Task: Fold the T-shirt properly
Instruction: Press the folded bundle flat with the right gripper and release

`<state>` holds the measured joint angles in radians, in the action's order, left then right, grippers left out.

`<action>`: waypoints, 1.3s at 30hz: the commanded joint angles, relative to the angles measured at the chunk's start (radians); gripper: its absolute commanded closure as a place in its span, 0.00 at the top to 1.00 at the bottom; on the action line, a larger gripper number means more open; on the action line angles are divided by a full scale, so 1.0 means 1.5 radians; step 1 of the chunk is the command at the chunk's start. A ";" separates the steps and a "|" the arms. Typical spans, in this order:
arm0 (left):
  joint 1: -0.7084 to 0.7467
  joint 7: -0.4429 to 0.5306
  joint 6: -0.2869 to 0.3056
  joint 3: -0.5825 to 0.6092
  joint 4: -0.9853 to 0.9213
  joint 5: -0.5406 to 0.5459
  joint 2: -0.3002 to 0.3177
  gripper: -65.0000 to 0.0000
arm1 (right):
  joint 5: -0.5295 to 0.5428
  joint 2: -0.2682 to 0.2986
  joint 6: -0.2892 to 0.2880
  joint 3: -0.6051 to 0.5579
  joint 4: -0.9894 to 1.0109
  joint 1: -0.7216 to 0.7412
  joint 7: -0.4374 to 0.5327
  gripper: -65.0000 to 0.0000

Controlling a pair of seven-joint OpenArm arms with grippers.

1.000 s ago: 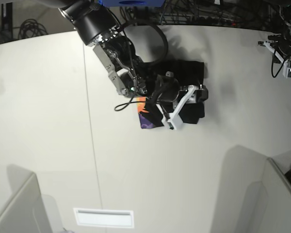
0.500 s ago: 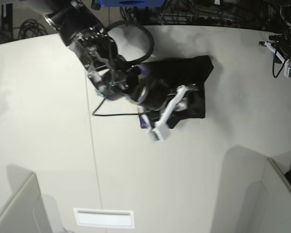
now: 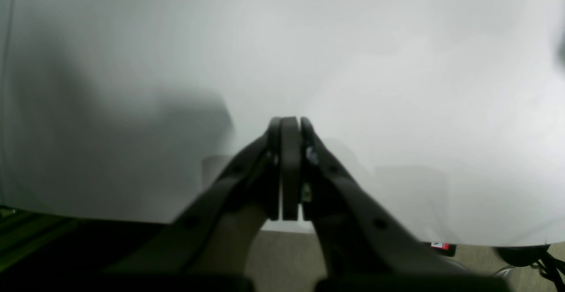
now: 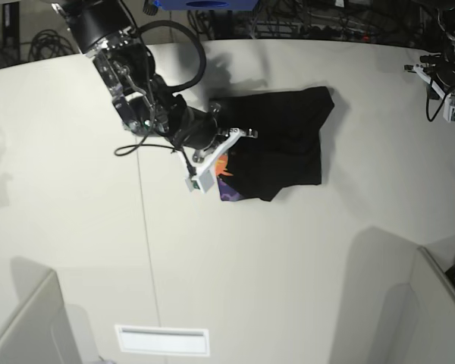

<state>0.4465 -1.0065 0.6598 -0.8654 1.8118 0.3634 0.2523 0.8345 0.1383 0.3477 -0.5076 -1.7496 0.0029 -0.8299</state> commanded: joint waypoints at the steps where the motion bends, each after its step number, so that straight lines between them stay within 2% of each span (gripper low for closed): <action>1: 0.004 0.008 0.004 -0.006 0.010 0.000 0.010 0.00 | 0.006 -0.006 -0.003 0.001 0.003 0.010 0.007 0.00; 6: 0.004 0.008 0.004 -0.006 0.010 0.002 0.011 0.00 | 0.006 -0.030 -0.004 -0.058 0.085 0.061 0.011 0.00; 10: 0.005 0.008 0.004 -0.006 0.010 0.002 0.010 0.00 | 0.006 -0.052 -0.002 -0.098 0.134 0.096 0.045 0.00; 15: 0.007 0.008 0.004 -0.006 0.011 0.002 0.011 0.00 | 0.006 -0.085 -0.002 -0.115 0.172 0.143 0.054 0.00; 22: 0.002 0.008 0.004 -0.003 0.016 0.002 0.011 0.00 | 0.006 -0.169 -0.003 -0.126 0.259 0.240 0.056 0.00; 26: 0.002 0.008 0.004 0.005 0.017 0.003 0.009 0.00 | 0.011 -0.180 -0.003 -0.126 0.246 0.265 0.078 0.00; 28: 0.002 0.008 0.004 0.026 0.017 0.003 0.009 0.00 | 0.011 -0.176 -0.006 -0.126 0.221 0.267 0.082 0.00; 32: 0.000 0.008 0.004 0.071 0.029 0.005 0.002 0.00 | 0.012 -0.105 -0.010 -0.119 0.119 0.248 0.081 0.00; 36: -0.021 0.005 0.004 0.100 0.093 0.005 -0.052 0.00 | 0.012 -0.032 0.006 -0.067 0.036 0.186 0.082 0.00; 38: -0.029 0.005 0.005 0.107 0.110 0.022 -0.082 0.28 | 0.012 -0.008 0.002 -0.017 0.011 0.145 0.082 0.00; 39: -0.040 0.005 0.005 0.108 0.111 0.056 -0.091 0.43 | 0.012 0.004 0.002 0.007 0.001 0.124 0.082 0.00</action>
<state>0.3843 -1.0100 0.6605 -0.6964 1.9648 0.4484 0.1001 0.8421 0.1493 0.3595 -0.5011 -1.7267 0.1612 -0.7280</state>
